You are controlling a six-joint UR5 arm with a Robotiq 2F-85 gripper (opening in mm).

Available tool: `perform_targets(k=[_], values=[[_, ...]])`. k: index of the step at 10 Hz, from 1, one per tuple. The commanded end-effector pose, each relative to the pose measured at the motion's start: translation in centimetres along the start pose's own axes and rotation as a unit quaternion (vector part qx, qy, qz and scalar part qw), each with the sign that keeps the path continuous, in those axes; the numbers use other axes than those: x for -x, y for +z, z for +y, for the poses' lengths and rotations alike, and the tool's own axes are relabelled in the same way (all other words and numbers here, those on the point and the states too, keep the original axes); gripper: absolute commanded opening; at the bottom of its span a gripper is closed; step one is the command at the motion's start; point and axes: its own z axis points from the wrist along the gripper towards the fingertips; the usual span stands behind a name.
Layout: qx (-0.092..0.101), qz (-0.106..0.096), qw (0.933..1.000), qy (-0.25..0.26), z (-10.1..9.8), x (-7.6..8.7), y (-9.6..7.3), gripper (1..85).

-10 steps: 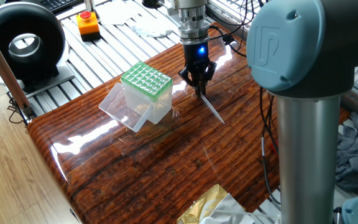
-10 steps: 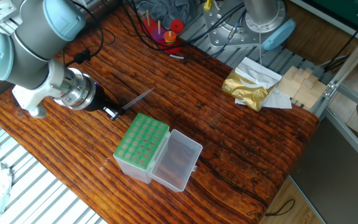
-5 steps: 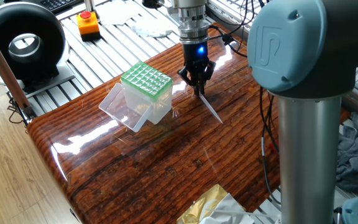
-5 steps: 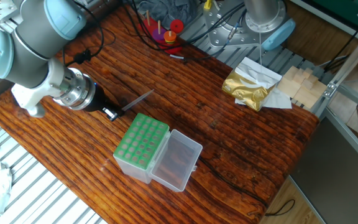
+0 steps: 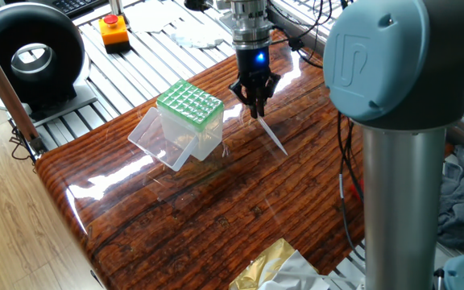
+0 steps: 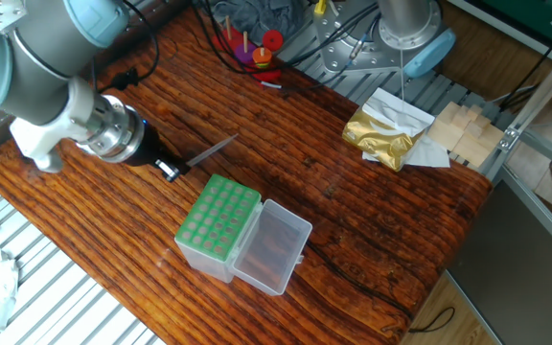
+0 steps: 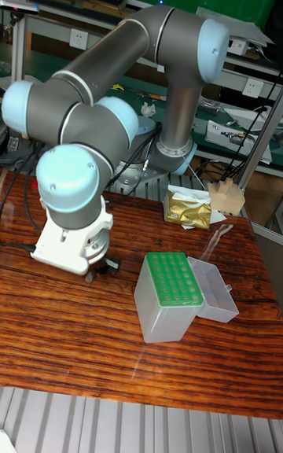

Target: Insert a large pipette tip into the holder for large pipette tips

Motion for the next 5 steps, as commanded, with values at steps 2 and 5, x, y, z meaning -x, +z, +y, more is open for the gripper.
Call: perform_targets(k=[2,5], values=[[0.002,-0.031,0.9995,-0.008,-0.1,0.3,-3.9,1.0],[0.019,-0.063,0.9977,-0.018,0.5,1.1,-7.8,1.0]])
